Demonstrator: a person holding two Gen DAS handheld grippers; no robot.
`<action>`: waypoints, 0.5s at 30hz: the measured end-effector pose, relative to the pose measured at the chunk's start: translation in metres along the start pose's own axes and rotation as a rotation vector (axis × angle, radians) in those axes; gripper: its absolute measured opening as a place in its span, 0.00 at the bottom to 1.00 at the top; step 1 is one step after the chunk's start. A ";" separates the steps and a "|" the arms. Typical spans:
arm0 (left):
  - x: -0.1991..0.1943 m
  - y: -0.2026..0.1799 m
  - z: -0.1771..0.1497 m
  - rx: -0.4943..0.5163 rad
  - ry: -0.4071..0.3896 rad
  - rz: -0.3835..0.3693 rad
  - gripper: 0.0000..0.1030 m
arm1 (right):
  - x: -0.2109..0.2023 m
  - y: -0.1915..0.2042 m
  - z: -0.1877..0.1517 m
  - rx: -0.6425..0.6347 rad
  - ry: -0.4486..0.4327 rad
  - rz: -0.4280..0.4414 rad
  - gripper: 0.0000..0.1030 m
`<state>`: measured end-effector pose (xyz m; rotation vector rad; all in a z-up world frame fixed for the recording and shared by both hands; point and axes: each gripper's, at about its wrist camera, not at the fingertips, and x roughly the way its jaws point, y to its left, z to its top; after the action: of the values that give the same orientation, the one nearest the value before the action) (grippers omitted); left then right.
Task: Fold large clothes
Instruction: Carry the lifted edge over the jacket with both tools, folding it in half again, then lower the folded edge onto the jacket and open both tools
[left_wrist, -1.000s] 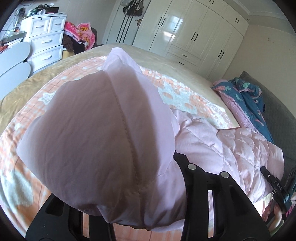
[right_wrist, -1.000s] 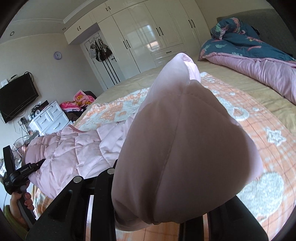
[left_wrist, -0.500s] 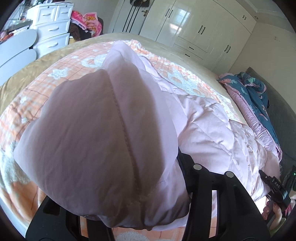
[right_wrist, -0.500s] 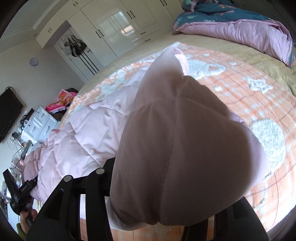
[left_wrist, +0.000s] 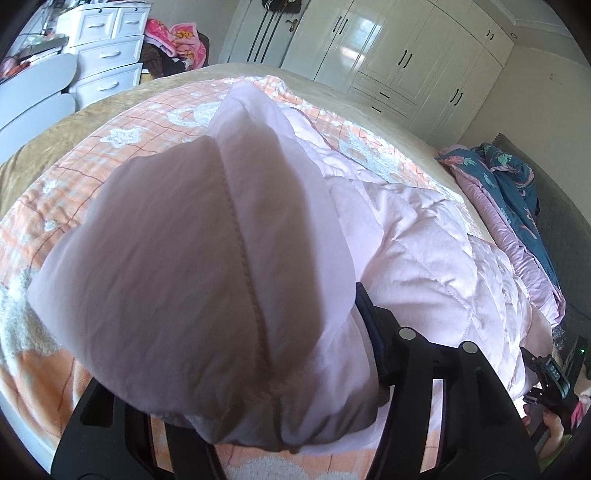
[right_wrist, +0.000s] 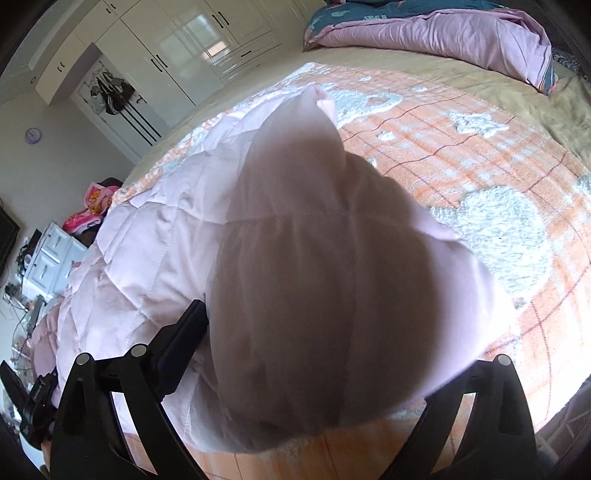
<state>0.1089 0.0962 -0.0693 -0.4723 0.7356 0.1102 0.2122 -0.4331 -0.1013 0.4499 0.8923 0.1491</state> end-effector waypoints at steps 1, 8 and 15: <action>-0.001 0.000 0.000 0.000 0.003 0.002 0.53 | -0.005 0.000 -0.001 -0.004 -0.008 -0.006 0.91; -0.017 -0.002 -0.002 0.005 0.031 0.018 0.73 | -0.033 0.001 -0.004 -0.013 -0.044 0.010 0.95; -0.041 -0.007 -0.007 0.053 0.045 0.042 0.91 | -0.069 0.000 -0.011 -0.064 -0.089 0.008 0.96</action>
<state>0.0758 0.0894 -0.0437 -0.4100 0.7907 0.1192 0.1602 -0.4505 -0.0577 0.3976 0.7962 0.1635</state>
